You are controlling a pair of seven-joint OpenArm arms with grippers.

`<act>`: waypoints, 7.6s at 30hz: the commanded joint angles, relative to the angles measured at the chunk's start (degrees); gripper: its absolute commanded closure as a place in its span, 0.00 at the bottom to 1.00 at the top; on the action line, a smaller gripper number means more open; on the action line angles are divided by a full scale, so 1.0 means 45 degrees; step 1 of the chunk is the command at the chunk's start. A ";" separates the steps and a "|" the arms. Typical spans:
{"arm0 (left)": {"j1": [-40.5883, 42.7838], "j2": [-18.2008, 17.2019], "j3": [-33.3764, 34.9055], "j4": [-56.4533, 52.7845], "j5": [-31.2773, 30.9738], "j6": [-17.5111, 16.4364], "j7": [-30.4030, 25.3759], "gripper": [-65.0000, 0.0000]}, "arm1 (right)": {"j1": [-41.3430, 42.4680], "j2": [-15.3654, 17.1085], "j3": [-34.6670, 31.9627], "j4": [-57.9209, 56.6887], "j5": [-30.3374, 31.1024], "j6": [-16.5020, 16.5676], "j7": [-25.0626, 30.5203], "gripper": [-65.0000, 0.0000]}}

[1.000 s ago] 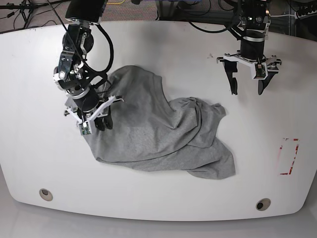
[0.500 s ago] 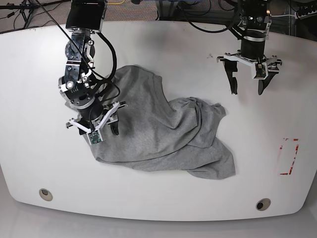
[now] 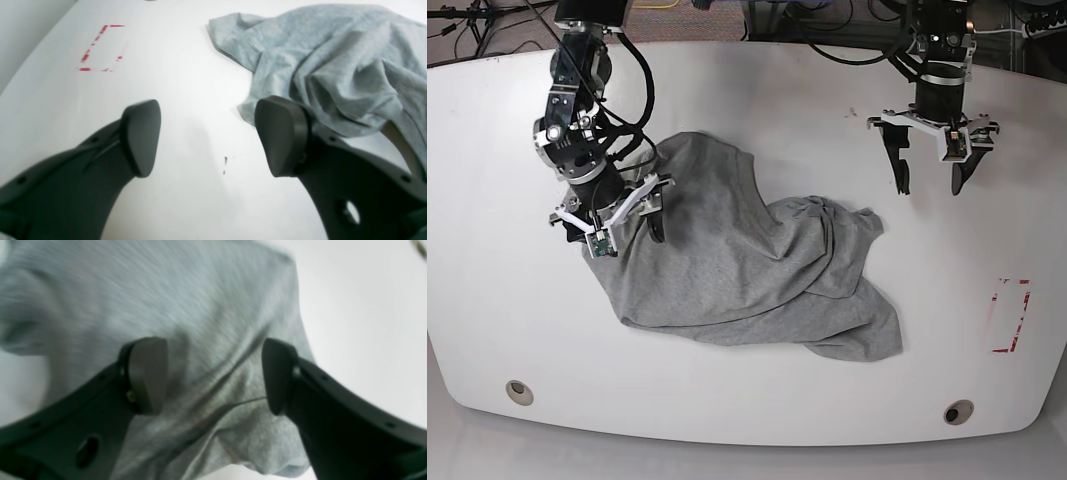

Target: Fold the T-shirt properly

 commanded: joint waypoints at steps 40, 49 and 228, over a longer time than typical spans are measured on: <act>-0.0060 -0.0293 -0.0295 0.0638 0.0011 0.0075 -0.0359 0.30 | 0.0386 -0.0848 -0.2713 -0.0985 -0.1310 0.0258 -0.0595 0.36; -0.0082 -0.0140 -0.0276 0.0547 0.0071 0.0052 -0.0386 0.31 | 0.0815 -0.0828 -0.2439 -0.1380 -0.1293 0.0280 -0.0537 0.36; -0.0691 -0.0159 -0.0380 0.0459 0.0190 0.0164 -0.1020 0.29 | 0.1926 -0.0757 -0.4332 -0.2782 0.0783 -0.0089 -0.0252 0.95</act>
